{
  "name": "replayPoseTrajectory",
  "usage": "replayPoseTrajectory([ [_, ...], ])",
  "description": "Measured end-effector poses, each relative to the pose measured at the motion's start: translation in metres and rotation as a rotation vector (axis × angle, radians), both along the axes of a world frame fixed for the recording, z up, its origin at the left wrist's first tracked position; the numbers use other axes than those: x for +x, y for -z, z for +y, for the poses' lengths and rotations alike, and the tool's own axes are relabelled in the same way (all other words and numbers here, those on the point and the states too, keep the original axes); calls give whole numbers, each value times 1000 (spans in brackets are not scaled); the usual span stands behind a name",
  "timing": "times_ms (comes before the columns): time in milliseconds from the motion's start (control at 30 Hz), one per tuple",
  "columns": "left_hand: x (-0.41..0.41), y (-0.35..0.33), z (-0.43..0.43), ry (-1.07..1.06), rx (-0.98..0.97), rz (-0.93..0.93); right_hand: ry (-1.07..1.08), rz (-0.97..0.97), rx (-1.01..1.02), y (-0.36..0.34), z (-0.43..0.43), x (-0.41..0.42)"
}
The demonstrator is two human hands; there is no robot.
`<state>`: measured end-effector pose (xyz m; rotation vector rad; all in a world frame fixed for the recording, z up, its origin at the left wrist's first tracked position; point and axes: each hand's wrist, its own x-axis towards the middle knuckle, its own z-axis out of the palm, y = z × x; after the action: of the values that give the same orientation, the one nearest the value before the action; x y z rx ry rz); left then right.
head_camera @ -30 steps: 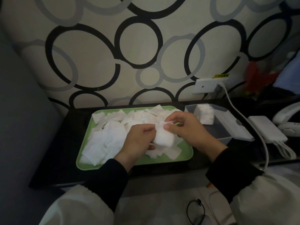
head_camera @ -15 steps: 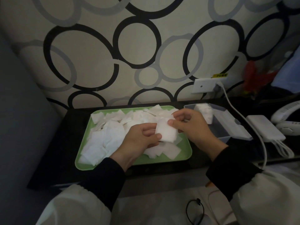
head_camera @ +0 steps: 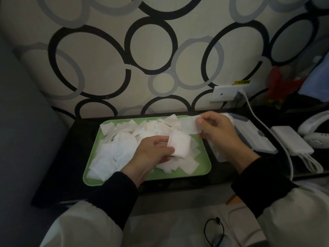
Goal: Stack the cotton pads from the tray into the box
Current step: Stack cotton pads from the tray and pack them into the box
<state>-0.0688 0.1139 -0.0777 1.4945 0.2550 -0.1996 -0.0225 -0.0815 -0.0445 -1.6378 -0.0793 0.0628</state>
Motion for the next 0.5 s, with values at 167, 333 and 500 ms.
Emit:
replayPoseTrajectory([
  [167, -2, -4, -2, 53, 39, -24, -328, 78, -21, -8, -7, -5],
  [333, -5, -6, -5, 128, 82, -51, -395, 52, -118, -13, -10, -9],
  [500, -6, -8, -7, 151, 100, -61, -455, 52, -161, -11, -10, -7],
])
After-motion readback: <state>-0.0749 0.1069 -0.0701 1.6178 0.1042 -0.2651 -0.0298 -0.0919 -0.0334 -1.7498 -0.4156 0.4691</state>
